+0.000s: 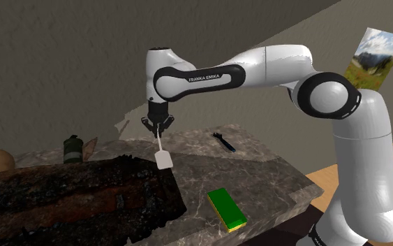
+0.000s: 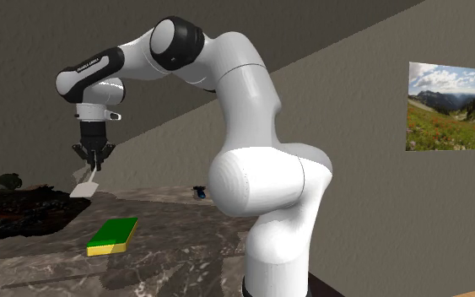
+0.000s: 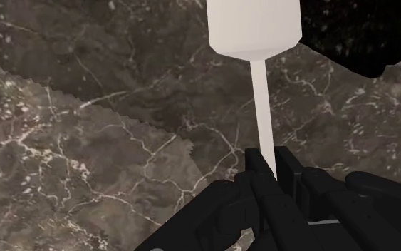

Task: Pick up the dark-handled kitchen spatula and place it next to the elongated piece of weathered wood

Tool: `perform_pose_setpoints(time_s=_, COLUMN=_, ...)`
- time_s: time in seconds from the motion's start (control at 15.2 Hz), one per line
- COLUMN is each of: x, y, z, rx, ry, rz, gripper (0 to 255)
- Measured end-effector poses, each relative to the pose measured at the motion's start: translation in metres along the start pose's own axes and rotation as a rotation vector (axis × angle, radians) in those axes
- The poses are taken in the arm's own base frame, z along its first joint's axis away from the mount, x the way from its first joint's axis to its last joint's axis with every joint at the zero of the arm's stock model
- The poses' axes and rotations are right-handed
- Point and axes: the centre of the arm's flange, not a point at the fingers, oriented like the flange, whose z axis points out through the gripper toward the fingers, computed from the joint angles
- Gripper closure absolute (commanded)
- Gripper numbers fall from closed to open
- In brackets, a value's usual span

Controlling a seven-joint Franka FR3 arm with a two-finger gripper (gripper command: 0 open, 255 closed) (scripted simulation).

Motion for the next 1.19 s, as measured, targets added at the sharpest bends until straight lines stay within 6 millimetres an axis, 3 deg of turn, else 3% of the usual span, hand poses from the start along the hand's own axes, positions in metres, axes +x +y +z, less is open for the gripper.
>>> perform_pose_setpoints(time_s=1.19, x=-0.006, y=0.0, z=0.092, rx=0.002, ry=0.003, rz=0.001, gripper=255)
